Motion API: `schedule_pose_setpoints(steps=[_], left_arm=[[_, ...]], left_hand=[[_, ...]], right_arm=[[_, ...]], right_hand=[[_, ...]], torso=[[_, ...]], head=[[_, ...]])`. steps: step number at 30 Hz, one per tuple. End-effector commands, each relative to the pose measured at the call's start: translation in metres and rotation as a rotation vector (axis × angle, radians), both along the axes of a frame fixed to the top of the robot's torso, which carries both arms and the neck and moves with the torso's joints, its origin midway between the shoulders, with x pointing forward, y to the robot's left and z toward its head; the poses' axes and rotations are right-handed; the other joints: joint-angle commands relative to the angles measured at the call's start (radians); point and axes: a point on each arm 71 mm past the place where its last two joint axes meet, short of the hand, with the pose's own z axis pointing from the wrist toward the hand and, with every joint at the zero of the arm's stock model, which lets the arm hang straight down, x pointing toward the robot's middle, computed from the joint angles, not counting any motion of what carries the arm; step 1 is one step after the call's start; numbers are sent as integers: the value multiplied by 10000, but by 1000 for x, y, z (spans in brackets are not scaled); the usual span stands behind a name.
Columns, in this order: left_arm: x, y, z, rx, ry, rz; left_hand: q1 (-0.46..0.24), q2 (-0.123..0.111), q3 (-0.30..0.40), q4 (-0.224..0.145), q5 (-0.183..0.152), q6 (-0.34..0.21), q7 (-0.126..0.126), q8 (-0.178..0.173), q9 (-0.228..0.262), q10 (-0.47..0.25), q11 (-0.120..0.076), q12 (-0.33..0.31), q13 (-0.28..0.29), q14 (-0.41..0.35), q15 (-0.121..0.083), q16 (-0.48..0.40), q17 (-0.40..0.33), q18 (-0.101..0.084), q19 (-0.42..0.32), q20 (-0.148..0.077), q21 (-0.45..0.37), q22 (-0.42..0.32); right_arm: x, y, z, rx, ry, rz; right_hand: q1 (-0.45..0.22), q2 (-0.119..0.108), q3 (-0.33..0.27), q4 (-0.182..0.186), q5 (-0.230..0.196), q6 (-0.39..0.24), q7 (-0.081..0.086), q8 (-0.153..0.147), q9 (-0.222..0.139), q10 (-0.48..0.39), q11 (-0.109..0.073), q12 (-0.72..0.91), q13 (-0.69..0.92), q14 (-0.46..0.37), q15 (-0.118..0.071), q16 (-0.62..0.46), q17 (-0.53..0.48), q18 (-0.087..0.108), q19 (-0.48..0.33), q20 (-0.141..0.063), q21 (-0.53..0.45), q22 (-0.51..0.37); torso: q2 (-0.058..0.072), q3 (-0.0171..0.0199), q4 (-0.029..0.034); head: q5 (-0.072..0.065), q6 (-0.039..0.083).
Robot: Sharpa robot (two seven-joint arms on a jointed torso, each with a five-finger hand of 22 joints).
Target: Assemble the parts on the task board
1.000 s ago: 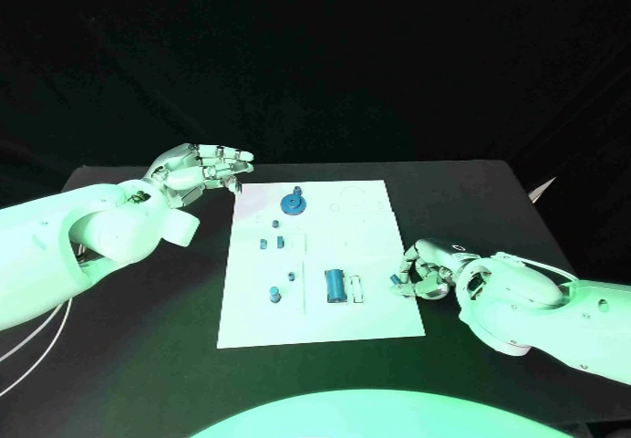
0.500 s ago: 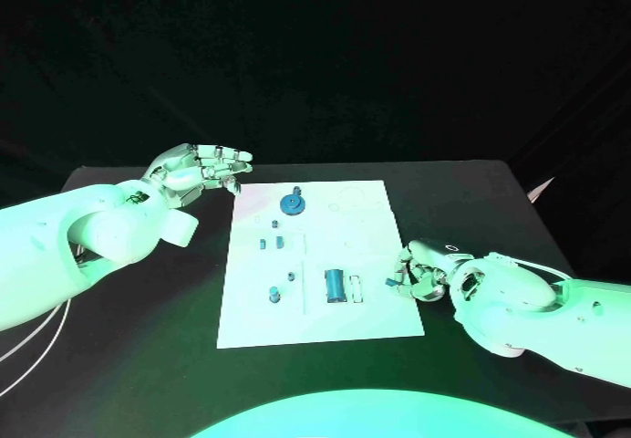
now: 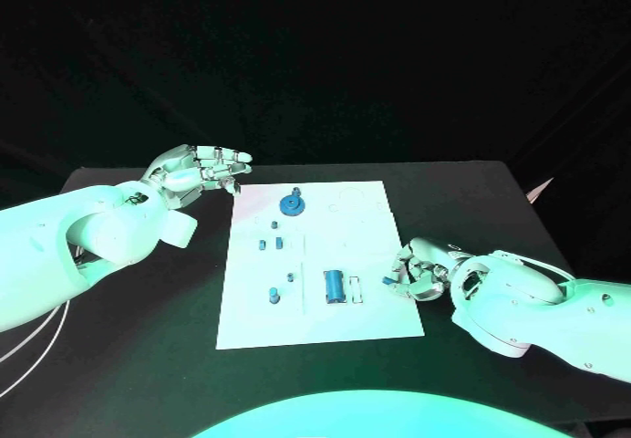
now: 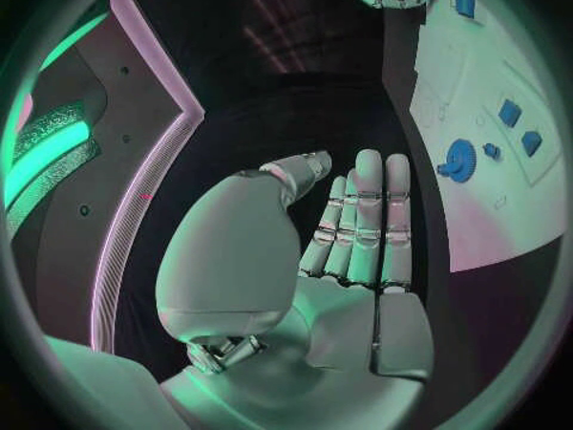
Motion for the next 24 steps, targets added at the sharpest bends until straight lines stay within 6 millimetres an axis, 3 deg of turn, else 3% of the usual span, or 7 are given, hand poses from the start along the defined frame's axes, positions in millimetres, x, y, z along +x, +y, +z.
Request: schedule_pose_setpoints(steps=[1, 14, 16, 24], left_arm=[[0, -2, 1, -112, -14, -108], [-1, -3, 1, -124, -16, -140], [-1, -3, 1, -125, -14, -144], [-1, -4, 1, -127, 9, -181]], left_hand=[[-59, 8, -17, 50, 34, -47, 170, 28, 9, -90, 13, 29, -10, -84, -20, 49, -10, 138, 5, 45, -14, -10], [-44, 10, -6, 40, 36, -50, 169, 31, 11, -97, 12, 39, -14, -86, -23, 54, -13, 139, 11, 43, -18, -13], [-44, 10, -6, 40, 36, -50, 169, 31, 11, -97, 12, 39, -14, -86, -23, 54, -13, 139, 11, 43, -18, -13], [-38, 10, 0, 36, 35, -52, 170, 34, 12, -102, 13, 49, -17, -87, -23, 59, -15, 139, 17, 42, -21, -14]], right_arm=[[-2, 5, 2, 1173, 644, -503], [-1, 26, 0, 1751, 942, -372], [0, 29, -1, 1780, 956, -356], [5, 36, -6, 1764, 873, -366]], right_hand=[[-273, -12, 222, -145, -1, 87, 11, 188, 283, 446, -60, 79, 1717, 865, -49, 3, 1731, -69, 1029, -23, 46, 2629], [-1268, -132, 101, 104, -45, 178, 21, 257, 378, 481, -52, 105, 1734, 870, -44, 13, 1756, -69, 1029, -22, 46, 2629], [-1416, -110, 50, 154, -43, 200, 15, 271, 394, 484, -55, 99, 1732, 870, -46, 11, 1754, -69, 1029, -23, 46, 2629], [-1719, -63, -57, 255, -42, 261, -5, 307, 431, 525, -71, 195, 1779, 876, -59, 22, 1780, -69, 1029, -31, 46, 2629]], torso=[[4, -7, 16], [15, 5, -6], [12, 17, 0], [15, 10, 4]], head=[[-15, -14], [13, -35], [10, -35], [9, -55]])
